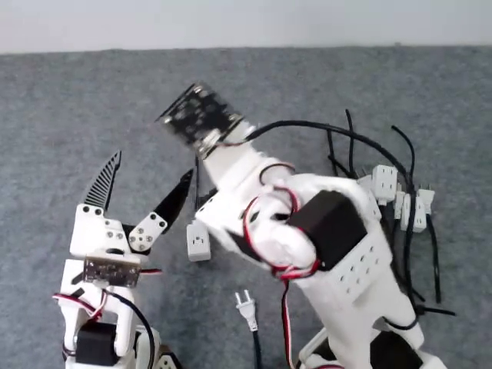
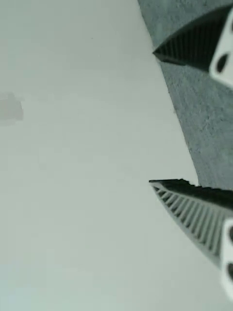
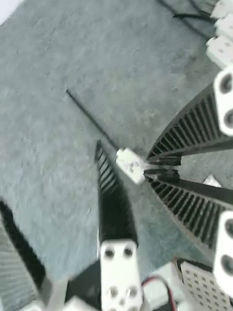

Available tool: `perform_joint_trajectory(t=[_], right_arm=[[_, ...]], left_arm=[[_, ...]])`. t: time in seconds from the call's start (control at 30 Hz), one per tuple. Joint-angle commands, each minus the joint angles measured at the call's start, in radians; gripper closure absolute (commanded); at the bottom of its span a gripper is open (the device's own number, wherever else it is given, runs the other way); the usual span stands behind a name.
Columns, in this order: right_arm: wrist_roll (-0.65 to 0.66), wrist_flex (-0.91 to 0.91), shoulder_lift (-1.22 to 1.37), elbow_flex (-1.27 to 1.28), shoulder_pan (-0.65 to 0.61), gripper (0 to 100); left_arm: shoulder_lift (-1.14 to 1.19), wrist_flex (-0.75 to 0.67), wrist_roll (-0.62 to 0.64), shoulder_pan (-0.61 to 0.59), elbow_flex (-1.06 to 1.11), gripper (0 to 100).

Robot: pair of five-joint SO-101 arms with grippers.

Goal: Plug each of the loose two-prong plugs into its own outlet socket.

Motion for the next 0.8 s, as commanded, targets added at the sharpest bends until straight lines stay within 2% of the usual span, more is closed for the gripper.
perform_joint_trajectory(t=[0.0,0.1,0.33,0.53,0.77], right_arm=[[-0.057,0.036,0.013,0.021,0.091,99.1],[-0.127,0.038,0.082,0.135,0.124,99.1],[-0.141,-0.056,0.277,0.459,0.148,99.1],[-0.141,-0.150,0.291,0.585,0.148,98.7],[-0.146,-0.088,0.291,0.666,0.102,99.0]], left_arm=[[-0.009,0.041,-0.020,-0.054,0.013,65],[-0.009,0.155,-0.021,-0.080,0.031,64],[-0.009,0.292,-0.040,-0.164,0.042,64],[-0.009,0.379,-0.043,-0.218,0.042,64],[-0.009,0.482,-0.041,-0.232,0.042,64]])
